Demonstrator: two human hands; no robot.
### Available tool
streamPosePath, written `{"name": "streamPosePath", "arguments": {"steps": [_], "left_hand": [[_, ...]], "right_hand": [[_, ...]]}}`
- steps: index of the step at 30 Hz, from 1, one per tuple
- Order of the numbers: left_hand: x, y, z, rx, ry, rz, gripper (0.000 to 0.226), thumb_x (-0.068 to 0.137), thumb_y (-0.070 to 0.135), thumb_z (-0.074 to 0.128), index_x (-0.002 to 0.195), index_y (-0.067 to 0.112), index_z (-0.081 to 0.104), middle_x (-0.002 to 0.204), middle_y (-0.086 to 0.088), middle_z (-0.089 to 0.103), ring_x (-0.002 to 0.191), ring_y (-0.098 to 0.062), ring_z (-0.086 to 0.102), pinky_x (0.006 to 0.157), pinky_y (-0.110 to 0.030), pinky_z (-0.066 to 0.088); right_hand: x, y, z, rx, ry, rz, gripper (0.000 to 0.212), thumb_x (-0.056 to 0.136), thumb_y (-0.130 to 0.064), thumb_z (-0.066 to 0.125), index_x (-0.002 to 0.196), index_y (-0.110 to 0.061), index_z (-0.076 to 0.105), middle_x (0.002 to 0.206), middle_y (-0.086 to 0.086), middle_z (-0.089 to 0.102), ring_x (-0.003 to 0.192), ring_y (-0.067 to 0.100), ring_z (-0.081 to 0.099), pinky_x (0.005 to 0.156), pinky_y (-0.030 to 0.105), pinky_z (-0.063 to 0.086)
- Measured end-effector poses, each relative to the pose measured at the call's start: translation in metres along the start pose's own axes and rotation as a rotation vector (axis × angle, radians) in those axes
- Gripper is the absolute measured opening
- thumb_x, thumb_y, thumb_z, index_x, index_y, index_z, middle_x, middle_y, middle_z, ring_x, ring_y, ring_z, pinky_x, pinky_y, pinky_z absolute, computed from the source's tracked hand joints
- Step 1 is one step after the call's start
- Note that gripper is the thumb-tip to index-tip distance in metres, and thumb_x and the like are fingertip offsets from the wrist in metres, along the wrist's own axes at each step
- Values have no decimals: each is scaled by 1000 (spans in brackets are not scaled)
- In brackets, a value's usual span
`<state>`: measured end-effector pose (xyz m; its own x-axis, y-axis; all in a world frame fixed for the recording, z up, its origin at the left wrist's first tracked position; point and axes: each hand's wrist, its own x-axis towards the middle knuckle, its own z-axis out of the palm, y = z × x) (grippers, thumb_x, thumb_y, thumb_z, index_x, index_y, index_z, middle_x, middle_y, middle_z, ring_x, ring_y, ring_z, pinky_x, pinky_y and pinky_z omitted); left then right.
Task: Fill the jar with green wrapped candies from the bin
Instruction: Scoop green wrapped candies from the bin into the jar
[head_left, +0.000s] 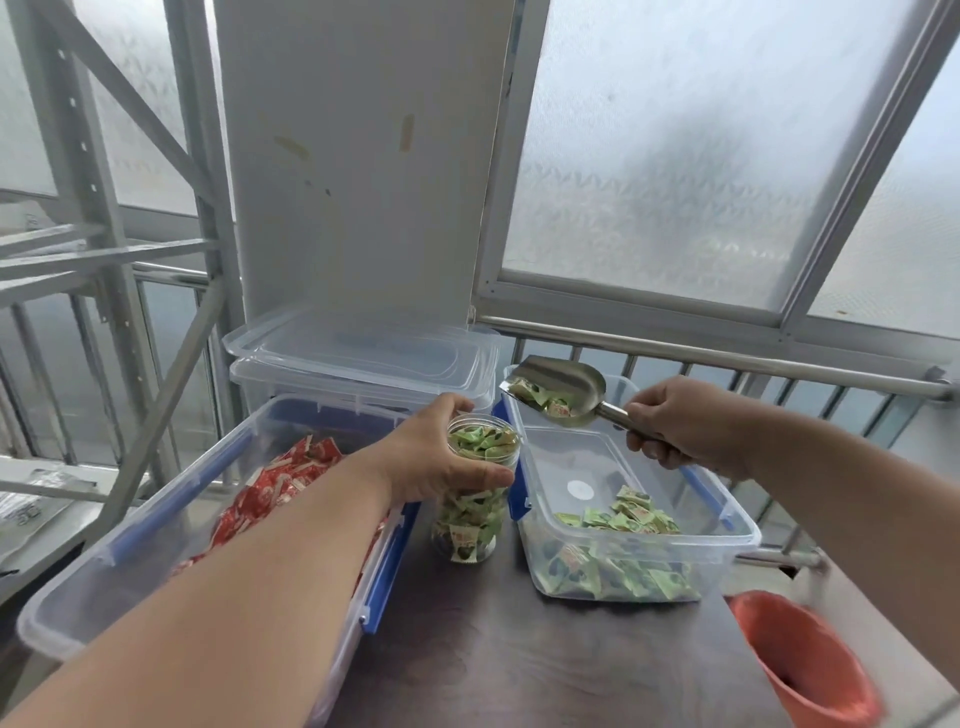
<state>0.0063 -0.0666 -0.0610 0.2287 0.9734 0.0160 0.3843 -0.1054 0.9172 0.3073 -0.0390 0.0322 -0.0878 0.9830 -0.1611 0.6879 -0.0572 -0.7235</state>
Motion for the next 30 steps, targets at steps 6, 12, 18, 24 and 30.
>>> {"name": "streamPosePath", "arguments": {"steps": [6,12,18,24,30], "left_hand": [[-3,0,-1,-10,-9,-17,108,66,51,106,154,37,45,139,5,64,129,-21,65,110,-47,60],[1,-6,-4,-52,-2,14,119,55,61,108,153,40,43,145,3,66,131,-21,68,111,-52,60],[-5,9,-7,-27,111,69,68,100,64,70,148,28,39,132,1,61,123,-16,63,88,-32,55],[-2,10,-8,-26,269,143,35,102,55,74,121,28,62,117,-4,68,106,-21,69,77,-36,63],[0,11,-8,-16,227,81,9,106,31,72,105,29,81,105,-9,79,102,-32,76,81,-38,64]], "right_hand": [[-22,-22,-16,-270,-24,-147,40,107,-25,50,81,-6,73,74,24,68,61,22,52,60,36,45],[-44,-52,-17,-577,69,-233,34,104,-24,55,79,-11,73,51,-14,62,54,11,51,54,26,42],[-48,-62,-11,-771,119,-354,24,103,-21,51,105,-19,75,89,-1,75,86,23,73,82,41,61],[-49,-63,-7,-834,196,-414,26,102,-19,49,105,-21,74,91,0,72,85,24,70,81,43,60],[-37,-58,-7,-806,317,-379,17,93,-2,55,80,-11,62,78,8,67,76,33,63,67,43,54]]}}
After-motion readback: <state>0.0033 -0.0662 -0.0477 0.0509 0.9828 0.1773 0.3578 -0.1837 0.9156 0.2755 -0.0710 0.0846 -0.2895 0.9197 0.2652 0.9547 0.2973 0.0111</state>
